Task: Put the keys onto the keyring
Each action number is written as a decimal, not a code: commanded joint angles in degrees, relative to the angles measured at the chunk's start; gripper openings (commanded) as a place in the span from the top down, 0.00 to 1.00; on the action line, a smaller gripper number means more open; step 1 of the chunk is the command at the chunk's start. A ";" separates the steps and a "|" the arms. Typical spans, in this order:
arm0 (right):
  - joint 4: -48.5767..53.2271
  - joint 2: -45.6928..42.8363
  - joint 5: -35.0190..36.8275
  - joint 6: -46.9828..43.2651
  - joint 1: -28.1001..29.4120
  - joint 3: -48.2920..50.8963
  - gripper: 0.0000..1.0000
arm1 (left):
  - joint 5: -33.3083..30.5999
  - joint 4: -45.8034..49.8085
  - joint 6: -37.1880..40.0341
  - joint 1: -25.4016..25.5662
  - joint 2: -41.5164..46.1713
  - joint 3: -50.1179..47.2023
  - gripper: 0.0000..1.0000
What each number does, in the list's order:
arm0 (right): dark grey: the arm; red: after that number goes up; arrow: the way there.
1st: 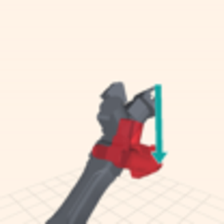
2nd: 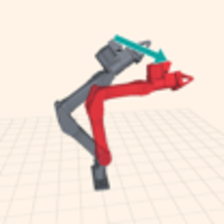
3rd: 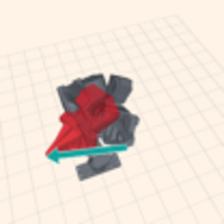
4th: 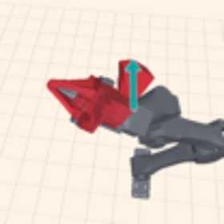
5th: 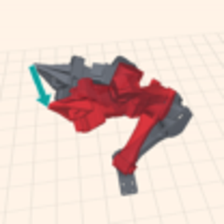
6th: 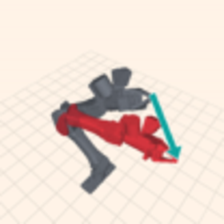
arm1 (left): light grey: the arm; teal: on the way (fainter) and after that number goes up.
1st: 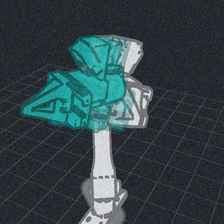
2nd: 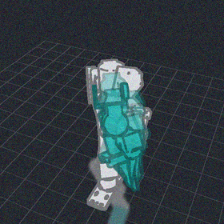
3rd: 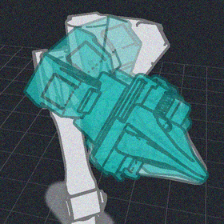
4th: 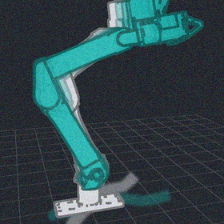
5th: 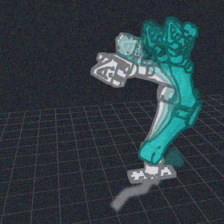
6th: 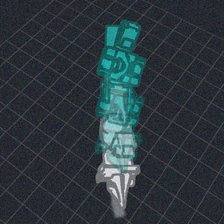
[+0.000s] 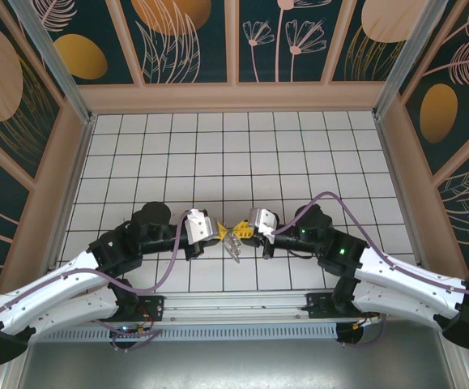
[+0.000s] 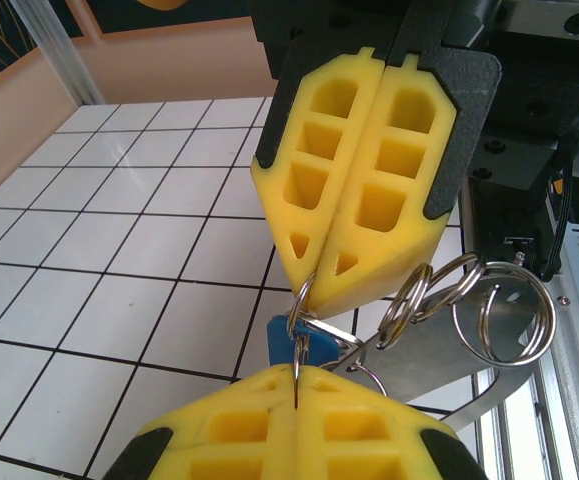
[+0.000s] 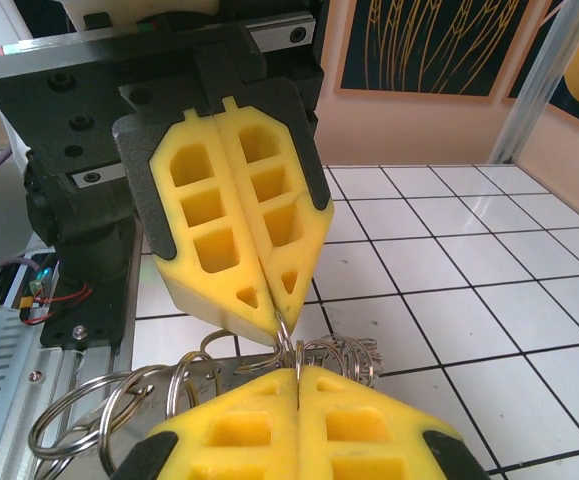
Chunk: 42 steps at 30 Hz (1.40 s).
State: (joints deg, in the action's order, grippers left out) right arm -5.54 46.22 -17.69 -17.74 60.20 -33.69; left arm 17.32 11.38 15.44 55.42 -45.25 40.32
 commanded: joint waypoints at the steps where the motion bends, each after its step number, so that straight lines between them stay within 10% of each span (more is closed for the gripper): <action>1: -1.86 -0.43 -1.99 -0.88 0.35 -0.85 1.00 | -1.24 -1.36 0.89 0.14 0.52 2.05 1.00; 42: -1.88 -0.60 1.67 -1.42 0.37 -1.38 1.00 | -1.50 -1.18 0.94 0.07 0.42 2.05 1.00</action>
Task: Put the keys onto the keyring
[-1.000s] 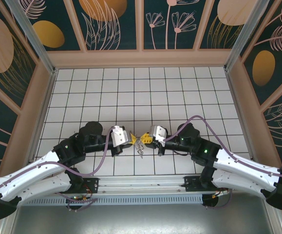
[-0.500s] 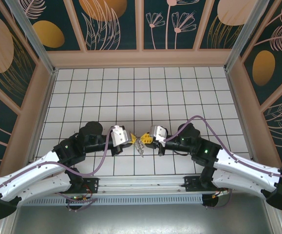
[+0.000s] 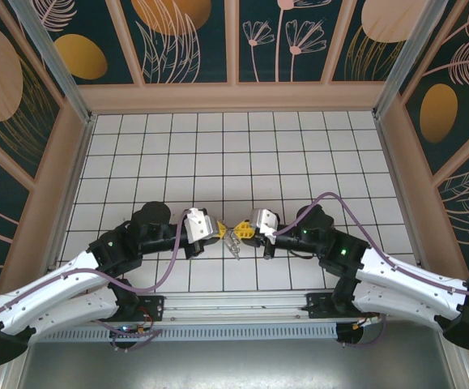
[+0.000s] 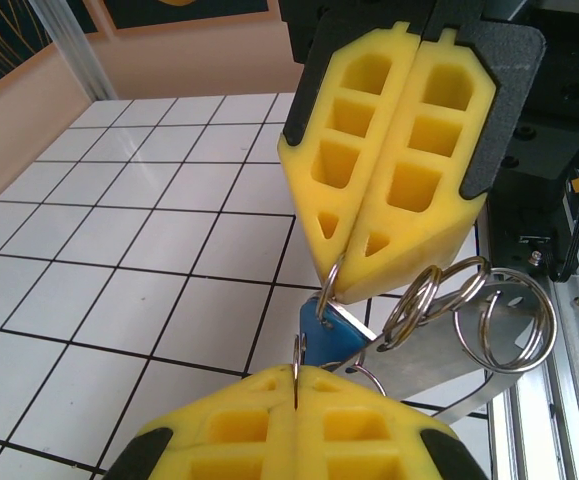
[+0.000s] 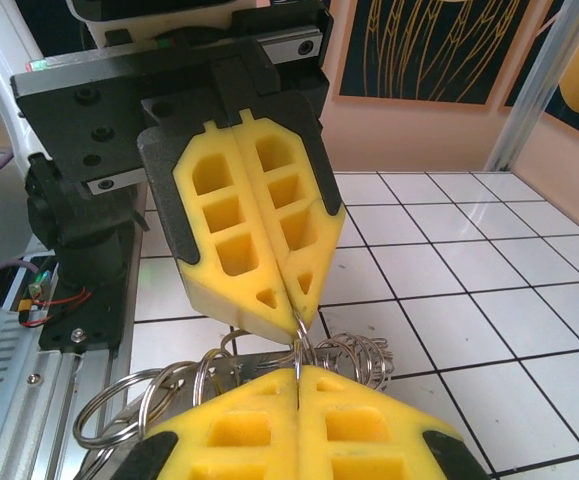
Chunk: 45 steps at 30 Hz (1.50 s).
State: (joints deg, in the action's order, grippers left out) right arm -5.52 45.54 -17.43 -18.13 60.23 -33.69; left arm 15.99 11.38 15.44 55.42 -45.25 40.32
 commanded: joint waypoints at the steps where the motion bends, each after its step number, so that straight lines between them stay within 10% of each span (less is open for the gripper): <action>1: -2.11 0.13 1.43 -1.12 0.33 -1.38 1.00 | -0.17 -1.16 0.97 0.19 0.43 2.05 1.00; 45: -5.57 1.23 2.02 -0.95 0.38 -1.16 1.00 | -0.70 -1.09 0.99 0.18 0.68 2.13 1.00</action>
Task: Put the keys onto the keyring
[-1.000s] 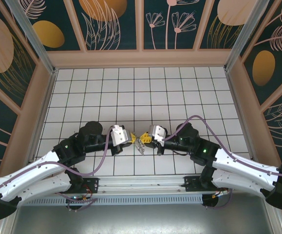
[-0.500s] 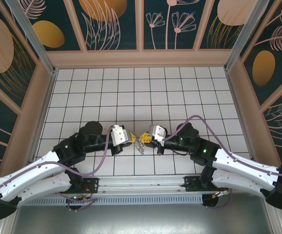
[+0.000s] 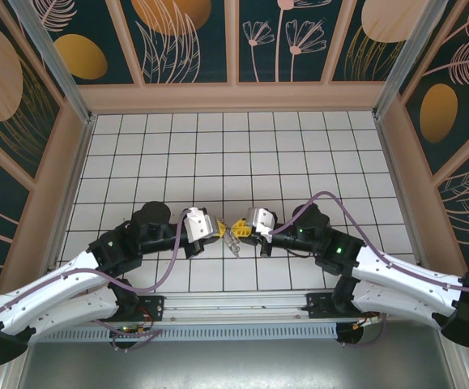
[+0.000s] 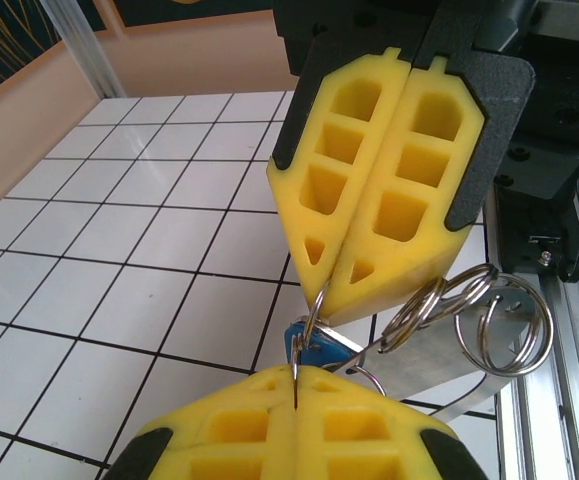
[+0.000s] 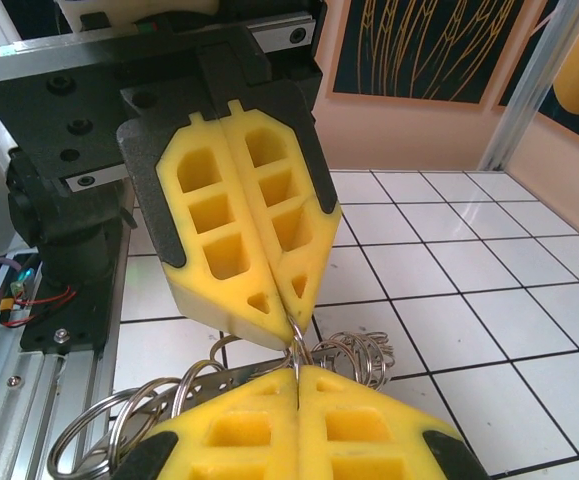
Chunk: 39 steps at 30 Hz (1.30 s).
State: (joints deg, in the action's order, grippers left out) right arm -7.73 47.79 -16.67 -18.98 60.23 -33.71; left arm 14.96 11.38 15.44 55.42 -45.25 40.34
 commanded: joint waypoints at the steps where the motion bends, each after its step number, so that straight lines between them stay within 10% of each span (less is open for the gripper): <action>1: -3.14 -1.23 1.45 -0.09 0.33 -1.09 1.00 | 0.33 -1.14 1.12 0.17 0.76 2.03 1.00; 39: -3.07 -1.65 -1.35 -0.71 0.46 0.84 1.00 | 0.41 -2.85 2.01 0.21 0.67 1.77 1.00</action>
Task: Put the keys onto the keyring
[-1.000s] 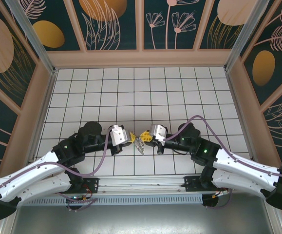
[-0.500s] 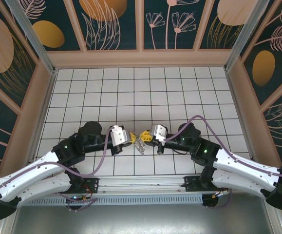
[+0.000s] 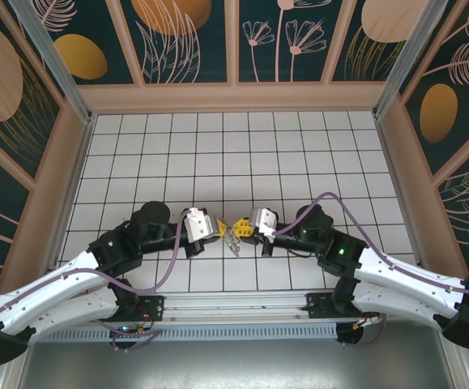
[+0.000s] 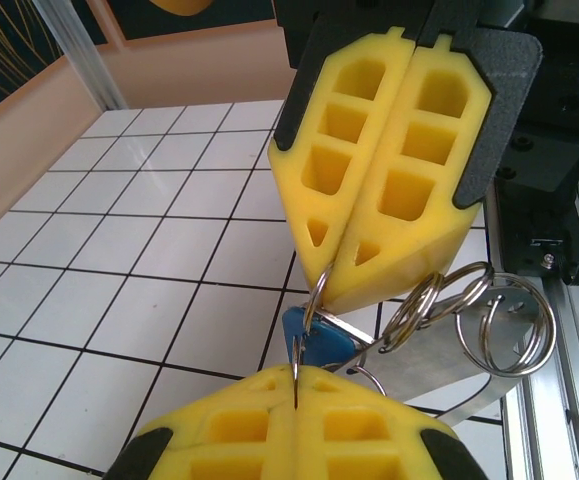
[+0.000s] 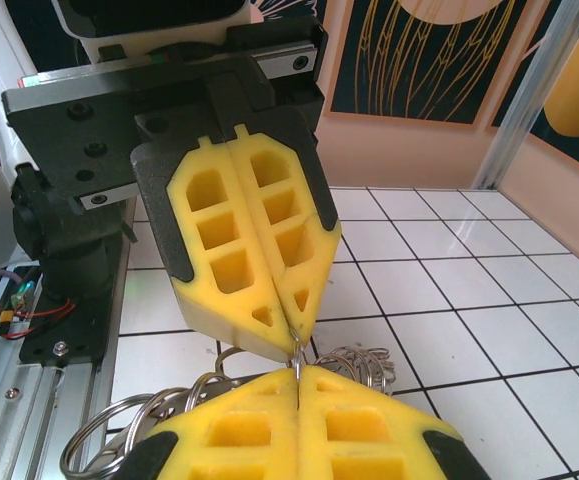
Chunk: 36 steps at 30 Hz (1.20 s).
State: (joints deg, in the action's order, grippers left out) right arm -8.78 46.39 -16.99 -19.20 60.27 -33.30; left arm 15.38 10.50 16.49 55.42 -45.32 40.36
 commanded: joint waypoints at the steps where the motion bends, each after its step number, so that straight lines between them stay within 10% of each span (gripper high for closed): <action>1: -2.03 -0.21 -0.86 -0.49 0.35 0.35 1.00 | 0.09 -1.98 0.98 0.21 0.66 1.77 1.00; 36: -2.91 0.53 2.44 -0.71 0.38 -0.01 1.00 | 0.14 -1.45 1.04 0.22 0.58 1.92 1.00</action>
State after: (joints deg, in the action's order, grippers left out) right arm -8.84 46.52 -15.86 -19.20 60.38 -33.28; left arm 14.94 10.52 16.49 55.42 -45.01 40.38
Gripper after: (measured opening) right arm 0.049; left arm 0.044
